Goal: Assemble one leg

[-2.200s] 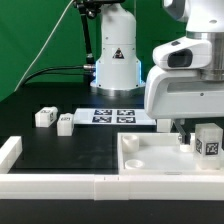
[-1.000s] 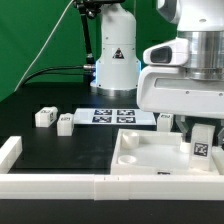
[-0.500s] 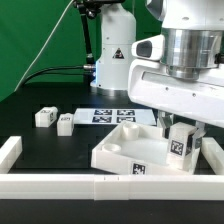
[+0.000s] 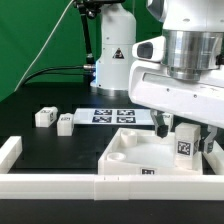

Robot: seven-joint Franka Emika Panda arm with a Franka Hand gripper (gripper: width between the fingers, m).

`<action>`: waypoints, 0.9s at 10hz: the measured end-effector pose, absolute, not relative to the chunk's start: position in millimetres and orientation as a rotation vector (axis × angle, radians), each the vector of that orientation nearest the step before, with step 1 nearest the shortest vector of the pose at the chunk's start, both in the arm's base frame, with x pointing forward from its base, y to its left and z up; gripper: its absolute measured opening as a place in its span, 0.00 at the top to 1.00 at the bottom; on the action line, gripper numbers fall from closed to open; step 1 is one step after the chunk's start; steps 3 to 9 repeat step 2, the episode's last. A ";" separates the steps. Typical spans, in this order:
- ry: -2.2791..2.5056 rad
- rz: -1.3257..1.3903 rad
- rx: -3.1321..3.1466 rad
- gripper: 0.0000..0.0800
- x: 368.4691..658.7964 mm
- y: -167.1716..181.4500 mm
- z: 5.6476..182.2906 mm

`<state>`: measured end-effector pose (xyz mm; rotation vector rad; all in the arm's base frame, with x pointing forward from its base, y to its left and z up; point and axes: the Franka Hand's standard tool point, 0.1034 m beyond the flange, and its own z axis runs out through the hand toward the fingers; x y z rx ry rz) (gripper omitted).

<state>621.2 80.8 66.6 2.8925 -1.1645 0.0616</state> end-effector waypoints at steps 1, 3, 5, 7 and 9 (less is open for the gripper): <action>-1.164 0.062 2.892 0.19 621.2 80.8 66.6; -1.164 0.061 2.892 0.19 621.2 80.8 66.6; -1.164 0.061 2.892 0.19 621.2 80.8 66.6; -1.164 0.061 2.892 0.19 621.2 80.8 66.6; -1.164 0.061 2.892 0.19 621.2 80.8 66.6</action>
Offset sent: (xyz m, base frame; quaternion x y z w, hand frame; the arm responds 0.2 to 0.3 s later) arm 0.0000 0.0000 0.0000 0.0000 0.0000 0.0000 1.0000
